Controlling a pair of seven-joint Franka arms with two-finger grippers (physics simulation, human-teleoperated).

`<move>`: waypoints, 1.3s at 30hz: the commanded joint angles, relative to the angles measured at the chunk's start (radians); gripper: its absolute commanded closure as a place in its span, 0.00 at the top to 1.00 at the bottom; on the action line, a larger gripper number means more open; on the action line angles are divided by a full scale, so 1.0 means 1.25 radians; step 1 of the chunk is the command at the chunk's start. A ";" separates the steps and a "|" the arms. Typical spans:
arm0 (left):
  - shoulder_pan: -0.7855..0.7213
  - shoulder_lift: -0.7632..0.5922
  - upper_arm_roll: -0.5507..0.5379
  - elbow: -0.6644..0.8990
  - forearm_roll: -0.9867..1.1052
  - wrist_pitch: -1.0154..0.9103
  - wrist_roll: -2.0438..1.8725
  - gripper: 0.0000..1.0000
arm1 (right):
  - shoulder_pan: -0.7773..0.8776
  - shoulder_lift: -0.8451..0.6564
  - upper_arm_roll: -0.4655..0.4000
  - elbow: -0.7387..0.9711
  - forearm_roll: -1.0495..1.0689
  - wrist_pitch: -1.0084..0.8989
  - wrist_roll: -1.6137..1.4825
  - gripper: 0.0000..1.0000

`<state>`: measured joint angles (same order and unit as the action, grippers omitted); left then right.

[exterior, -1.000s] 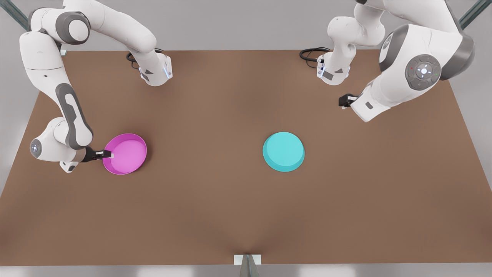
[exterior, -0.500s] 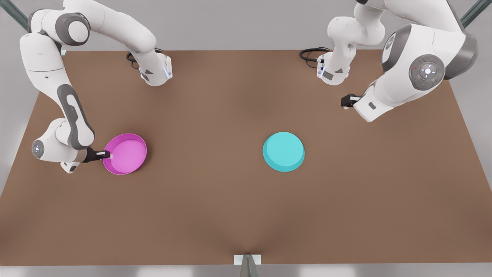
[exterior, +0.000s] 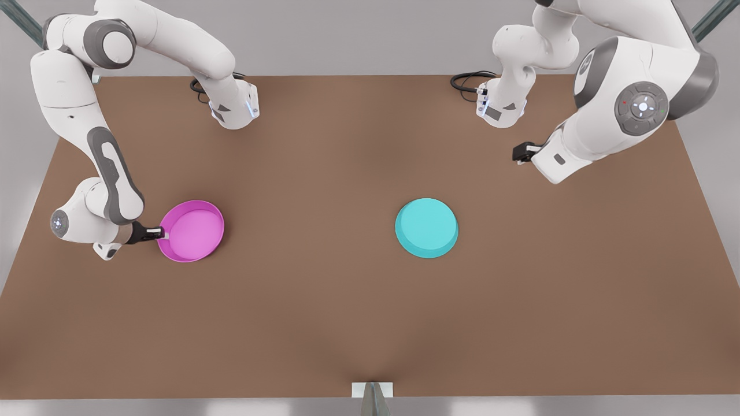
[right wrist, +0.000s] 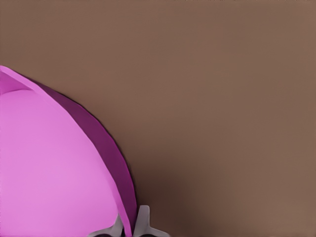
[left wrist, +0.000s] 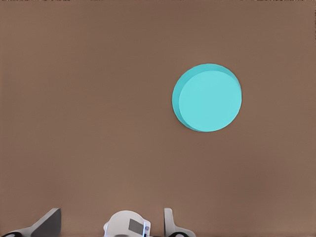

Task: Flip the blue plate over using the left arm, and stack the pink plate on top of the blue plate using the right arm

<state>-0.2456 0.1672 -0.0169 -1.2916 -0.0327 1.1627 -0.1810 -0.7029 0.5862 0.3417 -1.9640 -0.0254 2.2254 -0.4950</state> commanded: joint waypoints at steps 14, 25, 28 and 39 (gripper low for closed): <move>0.000 0.005 0.000 0.005 -0.001 0.000 -0.009 1.00 | -0.043 -0.017 0.044 -0.012 -0.007 -0.038 0.011 0.21; 0.000 0.005 0.000 0.005 0.000 -0.002 -0.009 1.00 | -0.180 -0.058 0.161 -0.076 -0.008 -0.061 0.028 0.21; 0.001 0.005 0.000 0.005 0.000 -0.002 -0.009 1.00 | -0.190 -0.080 0.195 -0.095 0.003 -0.063 0.067 0.21; 0.001 0.005 0.000 0.005 0.000 -0.001 -0.010 1.00 | -0.033 -0.151 0.221 -0.116 0.187 -0.059 0.170 0.21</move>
<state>-0.2440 0.1734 -0.0169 -1.2855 -0.0323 1.1612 -0.1933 -0.7300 0.3945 0.6183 -2.1091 0.2229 2.1505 -0.2716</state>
